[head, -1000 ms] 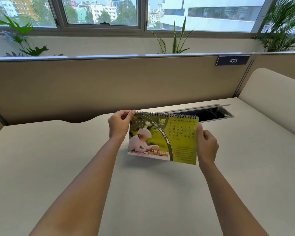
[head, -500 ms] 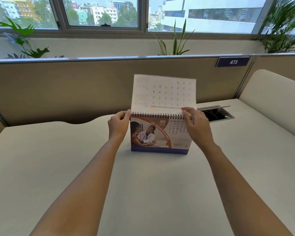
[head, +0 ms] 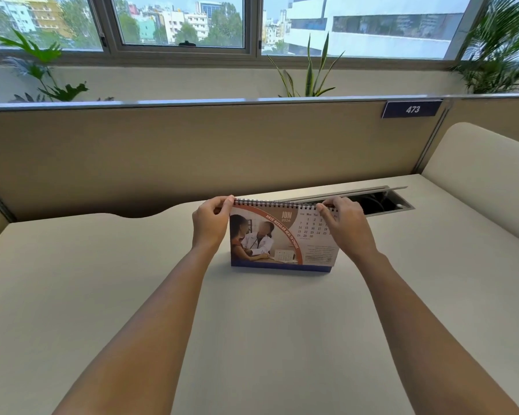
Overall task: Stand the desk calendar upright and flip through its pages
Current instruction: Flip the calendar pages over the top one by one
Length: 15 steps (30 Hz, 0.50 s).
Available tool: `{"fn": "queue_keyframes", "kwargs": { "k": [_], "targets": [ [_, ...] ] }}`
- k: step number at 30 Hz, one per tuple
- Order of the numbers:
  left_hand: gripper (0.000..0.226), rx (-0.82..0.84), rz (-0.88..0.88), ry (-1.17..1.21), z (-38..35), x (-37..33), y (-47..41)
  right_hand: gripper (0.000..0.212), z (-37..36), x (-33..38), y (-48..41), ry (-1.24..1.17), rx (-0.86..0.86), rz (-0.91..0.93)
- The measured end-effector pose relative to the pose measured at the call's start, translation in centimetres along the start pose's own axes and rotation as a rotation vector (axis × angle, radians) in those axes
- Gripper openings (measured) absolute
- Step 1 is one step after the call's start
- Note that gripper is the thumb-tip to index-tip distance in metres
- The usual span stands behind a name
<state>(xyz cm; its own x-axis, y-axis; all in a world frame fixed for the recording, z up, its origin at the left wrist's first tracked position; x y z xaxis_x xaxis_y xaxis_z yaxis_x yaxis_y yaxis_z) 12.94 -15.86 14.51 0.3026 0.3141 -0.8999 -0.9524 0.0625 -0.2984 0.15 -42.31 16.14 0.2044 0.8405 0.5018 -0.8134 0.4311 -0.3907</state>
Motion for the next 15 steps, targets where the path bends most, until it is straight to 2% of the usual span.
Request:
{"fn": "queue_keyframes", "kwargs": {
  "k": [4, 9, 15],
  "targets": [
    [0.031, -0.020, -0.001, -0.022, 0.1, -0.3, 0.1, 0.046, 0.5, -1.6, 0.8, -0.096, -0.075, -0.160],
    [0.033, -0.055, 0.017, -0.051, 0.7, -0.4, 0.1, 0.045, 1.4, -2.4, 1.5, -0.202, -0.180, -0.270],
    [0.031, -0.038, 0.077, -0.046, 0.4, 0.0, 0.0, 0.051, 1.2, -3.3, 1.6, -0.211, -0.151, -0.362]
  ]
}}
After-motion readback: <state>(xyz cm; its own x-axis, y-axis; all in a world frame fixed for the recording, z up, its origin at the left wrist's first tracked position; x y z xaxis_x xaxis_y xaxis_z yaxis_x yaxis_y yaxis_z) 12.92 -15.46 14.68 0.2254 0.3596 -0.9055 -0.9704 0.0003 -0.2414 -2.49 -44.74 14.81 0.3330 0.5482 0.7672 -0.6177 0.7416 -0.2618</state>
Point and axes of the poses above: each hand's wrist, its own y-axis away from the middle knuckle, its own z-axis out of the back of the hand, x = y × z, the point moved 10 cm from there along -y, towards the middle knuckle, and after that the axes turned 2 degrees about z, right-handed, at the moved point
